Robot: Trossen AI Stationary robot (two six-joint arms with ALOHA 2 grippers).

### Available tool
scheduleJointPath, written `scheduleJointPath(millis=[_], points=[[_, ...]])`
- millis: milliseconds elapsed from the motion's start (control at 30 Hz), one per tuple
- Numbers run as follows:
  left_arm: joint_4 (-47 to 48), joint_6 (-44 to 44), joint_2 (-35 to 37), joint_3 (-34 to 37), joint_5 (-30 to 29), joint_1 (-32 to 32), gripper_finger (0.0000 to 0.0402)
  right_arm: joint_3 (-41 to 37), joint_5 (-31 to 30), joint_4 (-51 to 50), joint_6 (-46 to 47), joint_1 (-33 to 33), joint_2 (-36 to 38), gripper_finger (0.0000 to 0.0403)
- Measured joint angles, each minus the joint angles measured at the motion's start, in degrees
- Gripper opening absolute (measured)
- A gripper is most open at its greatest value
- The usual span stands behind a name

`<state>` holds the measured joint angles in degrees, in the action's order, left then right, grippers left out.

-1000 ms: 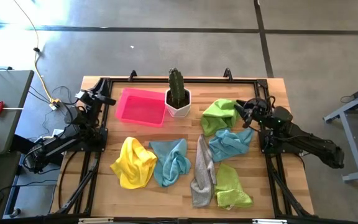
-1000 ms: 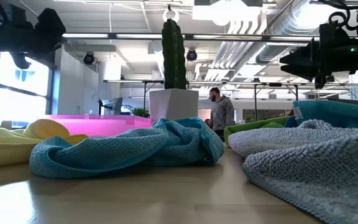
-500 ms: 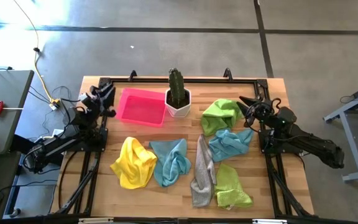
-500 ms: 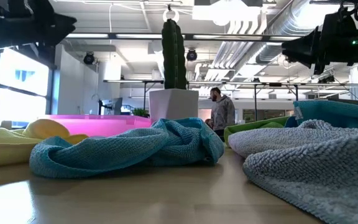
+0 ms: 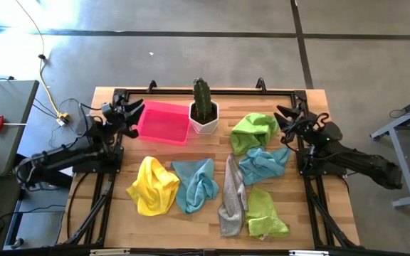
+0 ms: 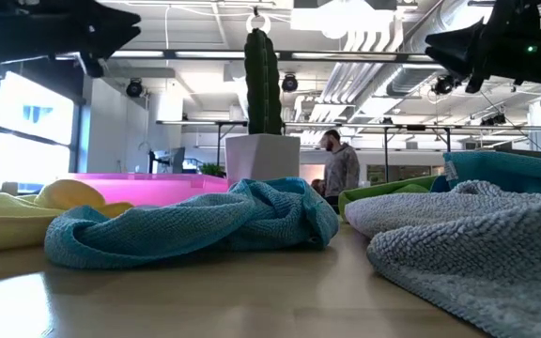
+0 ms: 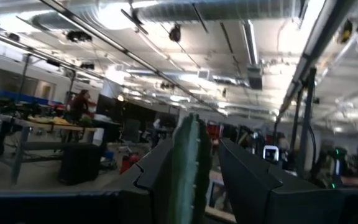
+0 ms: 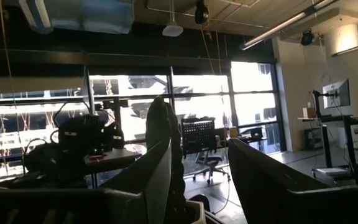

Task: Fold microfiber towels
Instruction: Adjust the microfiber towels

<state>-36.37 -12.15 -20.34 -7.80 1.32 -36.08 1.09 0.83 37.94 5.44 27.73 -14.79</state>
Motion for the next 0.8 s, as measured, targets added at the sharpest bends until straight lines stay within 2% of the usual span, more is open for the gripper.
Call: scheduleJointPath(millis=[167, 300, 567, 800], points=[[-0.06, 2.71, -7.17, -3.97, 0.0, 3.3, 0.0119, 3.49, -0.08, 0.45, 0.08, -0.02, -6.62, 0.0154], [0.07, 2.02, -11.77, -5.19, 0.0, 6.07, 0.0119, 8.4, 2.62, -2.2, 0.08, -0.13, -12.42, 0.0154], [-0.06, -2.45, -20.62, -6.63, 0.01, 13.88, 0.0119, 21.89, 3.53, -22.19, 0.08, -4.04, -23.75, 0.0154], [0.09, -2.66, -28.37, -9.27, 0.0, 22.42, 0.0119, 31.84, 3.53, -36.27, 0.14, -10.86, -31.03, 0.0154]])
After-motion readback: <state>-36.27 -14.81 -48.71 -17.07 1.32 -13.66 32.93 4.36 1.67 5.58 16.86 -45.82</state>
